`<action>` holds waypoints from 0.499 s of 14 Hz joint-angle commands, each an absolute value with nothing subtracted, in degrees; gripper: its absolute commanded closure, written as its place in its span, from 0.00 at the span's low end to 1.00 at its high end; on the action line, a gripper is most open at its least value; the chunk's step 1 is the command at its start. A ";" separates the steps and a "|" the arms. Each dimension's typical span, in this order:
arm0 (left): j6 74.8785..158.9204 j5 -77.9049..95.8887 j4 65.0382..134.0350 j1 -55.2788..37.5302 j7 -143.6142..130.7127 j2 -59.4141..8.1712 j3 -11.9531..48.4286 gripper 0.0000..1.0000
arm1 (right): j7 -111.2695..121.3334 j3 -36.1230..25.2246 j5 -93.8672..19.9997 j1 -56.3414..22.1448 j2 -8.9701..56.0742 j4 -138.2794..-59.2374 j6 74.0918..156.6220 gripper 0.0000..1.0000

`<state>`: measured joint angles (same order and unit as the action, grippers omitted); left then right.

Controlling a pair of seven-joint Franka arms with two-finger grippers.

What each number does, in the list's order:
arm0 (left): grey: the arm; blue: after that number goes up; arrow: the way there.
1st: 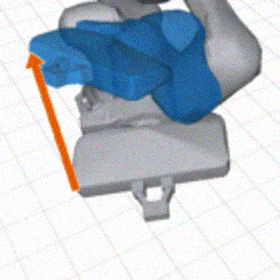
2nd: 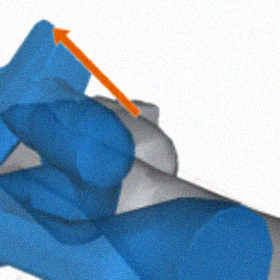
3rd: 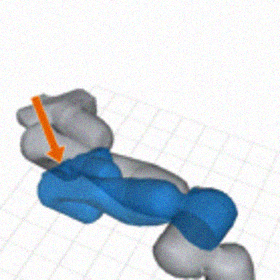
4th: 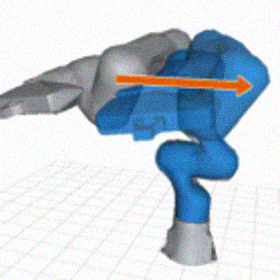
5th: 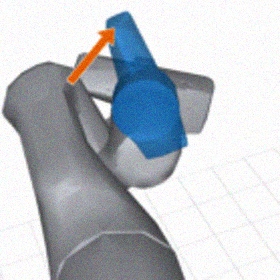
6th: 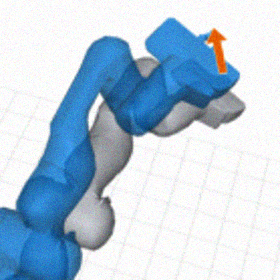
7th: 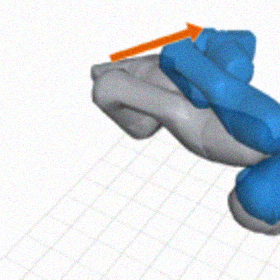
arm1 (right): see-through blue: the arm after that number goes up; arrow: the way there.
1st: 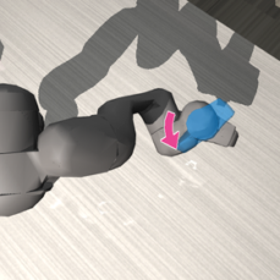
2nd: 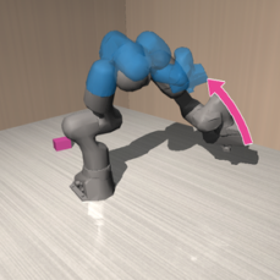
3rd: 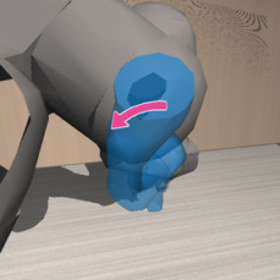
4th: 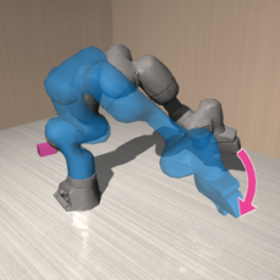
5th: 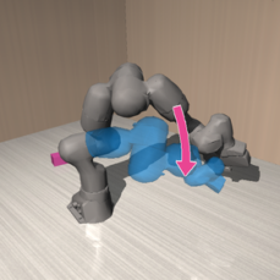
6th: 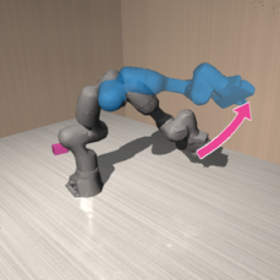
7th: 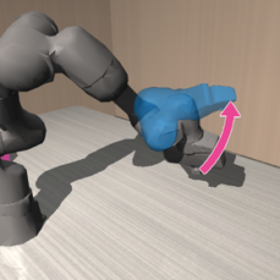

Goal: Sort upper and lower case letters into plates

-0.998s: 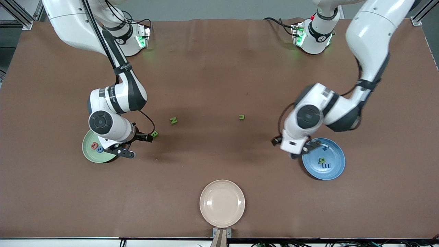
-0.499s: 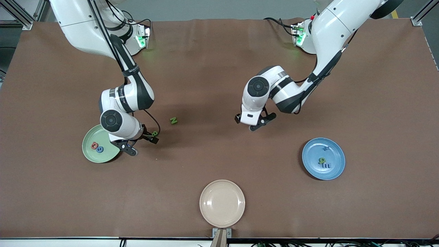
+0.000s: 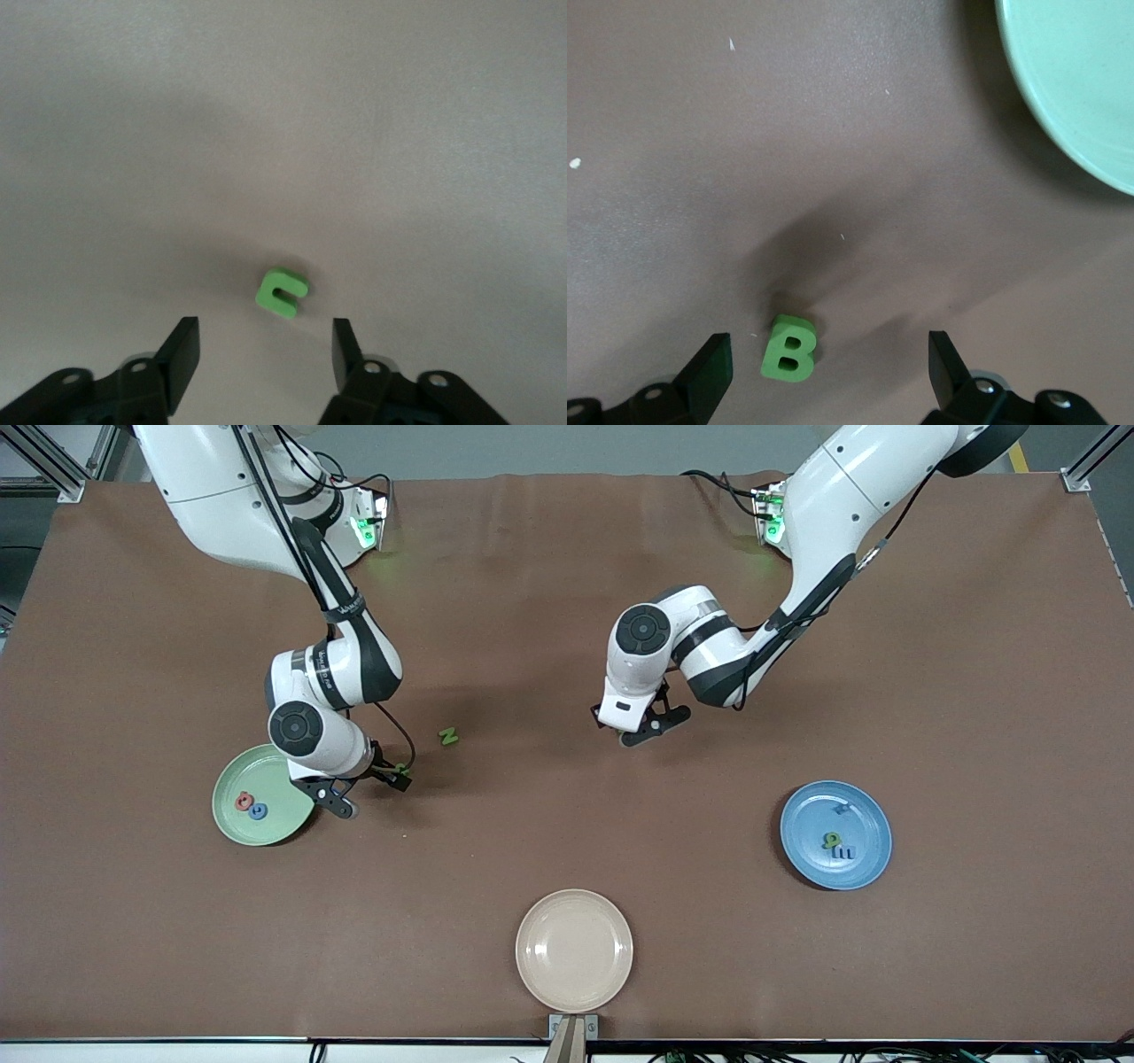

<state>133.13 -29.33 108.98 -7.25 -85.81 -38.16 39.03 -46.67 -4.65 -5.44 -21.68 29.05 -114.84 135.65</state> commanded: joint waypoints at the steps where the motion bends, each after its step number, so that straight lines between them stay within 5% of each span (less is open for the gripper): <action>1: 135.69 -32.77 108.63 -7.12 -86.57 -40.34 38.85 0.37 | -47.72 -4.75 -6.50 -22.24 28.21 -116.10 137.72 0.03; 7: 135.97 -33.40 108.54 -7.12 -86.40 -41.66 38.67 0.41 | -47.81 -4.83 -8.17 -24.25 30.23 -115.93 140.18 0.14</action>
